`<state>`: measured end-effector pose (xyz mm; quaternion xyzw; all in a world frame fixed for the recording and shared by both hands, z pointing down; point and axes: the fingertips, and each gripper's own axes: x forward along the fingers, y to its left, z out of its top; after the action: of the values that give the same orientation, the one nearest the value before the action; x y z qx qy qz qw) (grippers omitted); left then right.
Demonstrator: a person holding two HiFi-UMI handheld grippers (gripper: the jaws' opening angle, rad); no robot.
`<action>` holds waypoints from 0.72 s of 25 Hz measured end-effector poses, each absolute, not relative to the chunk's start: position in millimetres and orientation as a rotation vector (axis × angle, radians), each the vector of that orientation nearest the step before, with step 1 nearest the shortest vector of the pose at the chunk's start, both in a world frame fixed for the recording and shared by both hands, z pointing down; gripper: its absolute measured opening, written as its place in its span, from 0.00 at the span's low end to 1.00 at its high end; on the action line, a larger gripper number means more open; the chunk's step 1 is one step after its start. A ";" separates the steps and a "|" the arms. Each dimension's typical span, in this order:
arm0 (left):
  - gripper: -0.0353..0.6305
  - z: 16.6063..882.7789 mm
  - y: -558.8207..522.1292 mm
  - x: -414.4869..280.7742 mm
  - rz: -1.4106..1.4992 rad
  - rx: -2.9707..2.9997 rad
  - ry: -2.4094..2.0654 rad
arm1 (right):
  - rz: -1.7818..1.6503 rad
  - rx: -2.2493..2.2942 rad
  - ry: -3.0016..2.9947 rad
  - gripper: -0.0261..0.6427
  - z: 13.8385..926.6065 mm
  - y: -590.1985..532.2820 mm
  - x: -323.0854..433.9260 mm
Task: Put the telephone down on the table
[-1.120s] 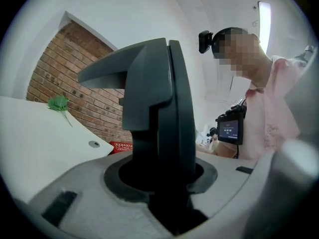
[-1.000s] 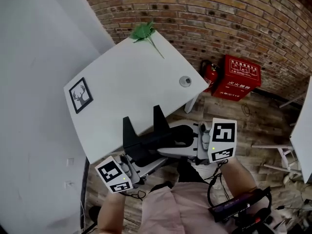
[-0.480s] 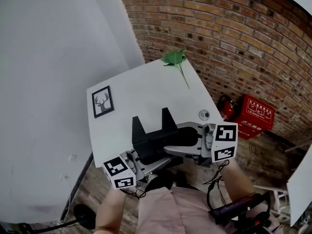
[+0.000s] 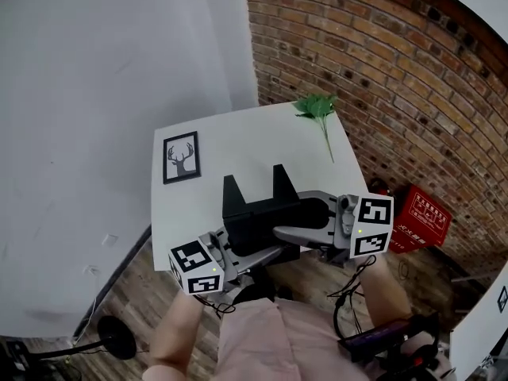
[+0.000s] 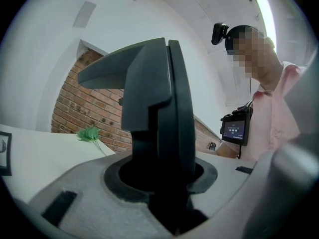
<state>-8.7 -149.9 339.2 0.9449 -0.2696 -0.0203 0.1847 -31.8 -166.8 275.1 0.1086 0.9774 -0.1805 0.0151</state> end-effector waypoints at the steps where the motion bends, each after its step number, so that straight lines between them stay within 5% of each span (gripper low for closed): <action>1: 0.30 341.1 -156.7 -17.0 -0.058 2.657 -0.763 | -0.572 0.344 3.042 0.31 277.2 -173.9 -40.3; 18: 0.30 351.0 -249.7 -92.7 -0.041 2.655 -0.694 | -0.614 0.266 3.050 0.31 288.0 -268.9 -115.8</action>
<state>-92.7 -249.7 351.0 0.9484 -0.2478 -0.0146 0.1974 -115.8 -268.9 288.0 0.0852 0.9767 -0.1966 0.0095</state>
